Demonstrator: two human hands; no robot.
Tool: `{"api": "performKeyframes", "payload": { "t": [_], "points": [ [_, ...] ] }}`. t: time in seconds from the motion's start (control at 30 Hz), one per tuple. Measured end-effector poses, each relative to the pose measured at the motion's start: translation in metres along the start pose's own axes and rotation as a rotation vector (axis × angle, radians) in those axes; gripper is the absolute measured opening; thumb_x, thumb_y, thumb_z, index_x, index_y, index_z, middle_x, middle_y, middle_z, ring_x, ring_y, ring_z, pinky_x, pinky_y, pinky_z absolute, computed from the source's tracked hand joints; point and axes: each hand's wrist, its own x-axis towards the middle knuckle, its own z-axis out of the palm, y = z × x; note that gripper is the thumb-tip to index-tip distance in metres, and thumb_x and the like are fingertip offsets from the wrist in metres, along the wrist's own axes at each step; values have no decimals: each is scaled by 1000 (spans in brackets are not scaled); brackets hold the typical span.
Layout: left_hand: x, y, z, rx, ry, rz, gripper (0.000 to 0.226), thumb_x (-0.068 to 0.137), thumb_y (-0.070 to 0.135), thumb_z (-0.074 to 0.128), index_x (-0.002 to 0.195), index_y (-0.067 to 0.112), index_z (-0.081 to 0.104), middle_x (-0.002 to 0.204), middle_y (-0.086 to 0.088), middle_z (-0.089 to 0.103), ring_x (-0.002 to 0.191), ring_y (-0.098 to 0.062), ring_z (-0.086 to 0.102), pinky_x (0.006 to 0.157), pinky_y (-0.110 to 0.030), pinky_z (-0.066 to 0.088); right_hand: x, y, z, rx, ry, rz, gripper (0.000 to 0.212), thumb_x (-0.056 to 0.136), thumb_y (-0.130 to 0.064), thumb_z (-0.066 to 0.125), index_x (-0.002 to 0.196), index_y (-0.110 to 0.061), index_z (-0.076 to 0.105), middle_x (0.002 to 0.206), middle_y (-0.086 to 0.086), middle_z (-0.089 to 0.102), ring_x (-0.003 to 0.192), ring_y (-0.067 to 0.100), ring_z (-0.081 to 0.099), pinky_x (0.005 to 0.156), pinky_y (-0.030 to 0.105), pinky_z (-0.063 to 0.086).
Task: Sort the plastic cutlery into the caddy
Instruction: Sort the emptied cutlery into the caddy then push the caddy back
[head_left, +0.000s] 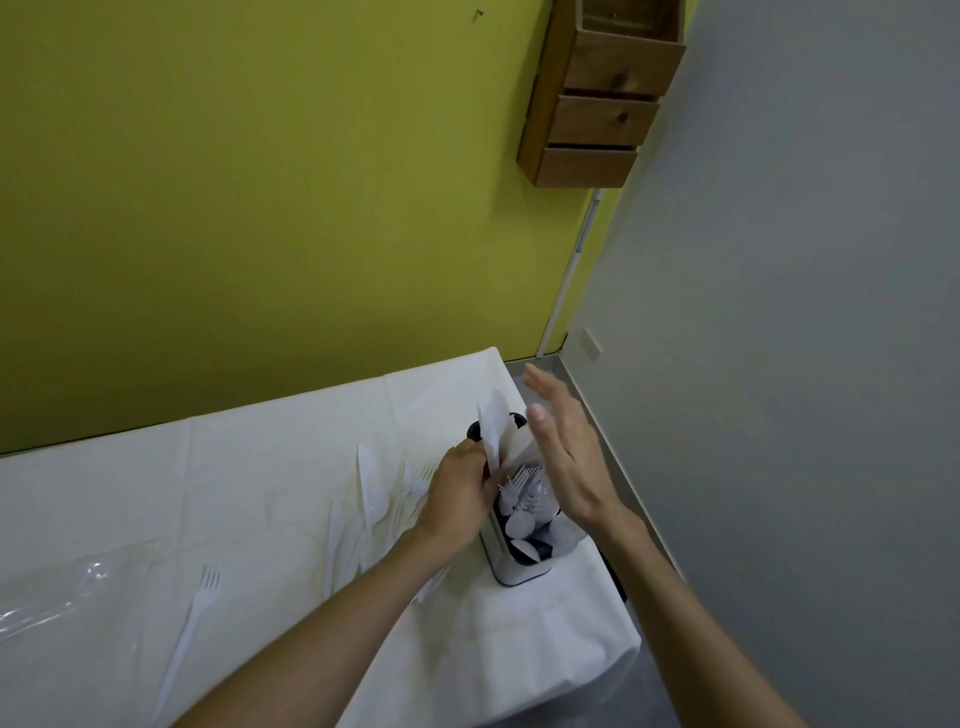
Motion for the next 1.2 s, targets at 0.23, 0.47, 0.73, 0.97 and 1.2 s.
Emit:
{"api": "performKeyframes", "payload": {
  "t": [0.23,0.47,0.73,0.97,1.2],
  "points": [
    [-1,-7,5,81,-6,64,9,91,7,52,99,9,55,92,-4,57,80,-17,56,66,-28,51,12,5,22,-79,-24,-42,46,105,-43,26,142,-22,45,142,-7,53,130,0,43,120,45,21],
    [-7,-15,5,74,-22,21,12,98,18,49,107,12,54,99,-2,51,84,-13,51,73,-24,47,11,21,26,-358,-11,-330,39,103,-33,35,127,-17,61,137,0,59,140,12,40,120,46,22],
    [-41,-54,-10,-127,41,-80,24,95,17,56,119,18,55,109,9,54,99,-5,55,85,-14,47,4,22,38,-734,-159,-271,67,101,-47,5,152,-9,26,159,6,26,149,11,8,121,28,-12],
    [-91,-126,-24,169,8,-270,46,96,29,54,139,17,44,147,-5,42,139,-26,30,112,-31,26,-32,-16,97,-397,-42,-368,40,95,-2,47,133,-5,55,141,11,55,132,24,48,114,37,34],
    [-141,-162,-6,448,-271,-63,74,92,57,42,152,29,9,158,0,-7,144,-21,-13,121,-37,-7,-115,47,187,-590,-406,344,60,104,-44,26,155,-32,-4,161,14,-17,148,41,-12,121,50,6]
  ]
}}
